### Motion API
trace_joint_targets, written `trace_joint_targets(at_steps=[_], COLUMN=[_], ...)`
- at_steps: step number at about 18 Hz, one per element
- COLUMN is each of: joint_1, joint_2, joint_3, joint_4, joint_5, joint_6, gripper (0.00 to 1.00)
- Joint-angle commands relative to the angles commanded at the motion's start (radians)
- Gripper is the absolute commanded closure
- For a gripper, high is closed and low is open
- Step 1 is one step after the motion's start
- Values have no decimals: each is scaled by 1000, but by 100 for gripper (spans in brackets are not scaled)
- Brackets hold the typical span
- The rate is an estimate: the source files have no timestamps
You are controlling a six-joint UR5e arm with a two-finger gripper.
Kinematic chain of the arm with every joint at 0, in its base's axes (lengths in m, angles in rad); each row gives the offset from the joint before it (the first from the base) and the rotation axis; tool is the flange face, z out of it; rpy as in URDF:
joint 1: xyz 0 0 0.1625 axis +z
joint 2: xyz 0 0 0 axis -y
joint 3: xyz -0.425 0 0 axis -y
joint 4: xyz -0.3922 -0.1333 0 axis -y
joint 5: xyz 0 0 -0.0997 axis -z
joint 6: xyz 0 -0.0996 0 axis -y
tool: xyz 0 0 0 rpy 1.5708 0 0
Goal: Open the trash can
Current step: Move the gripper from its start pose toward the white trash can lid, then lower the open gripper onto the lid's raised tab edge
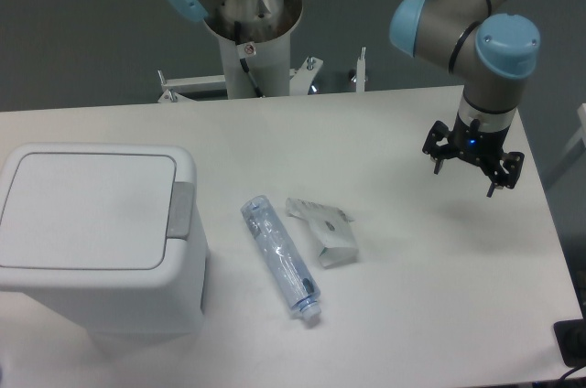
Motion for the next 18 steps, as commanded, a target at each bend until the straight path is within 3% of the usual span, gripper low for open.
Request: trace_joint_targets(at_steps=[1, 5, 13, 18], joint_1=[-26, -123, -248, -293], joint_2=[5, 3, 17, 47], joint_3=[37, 129, 213, 203], joint_4=[-55, -125, -131, -129], joint_5=[-2, -32, -282, -408], joint_6=[-61, -303, -667, -703], gripper=[0, 0, 0, 0])
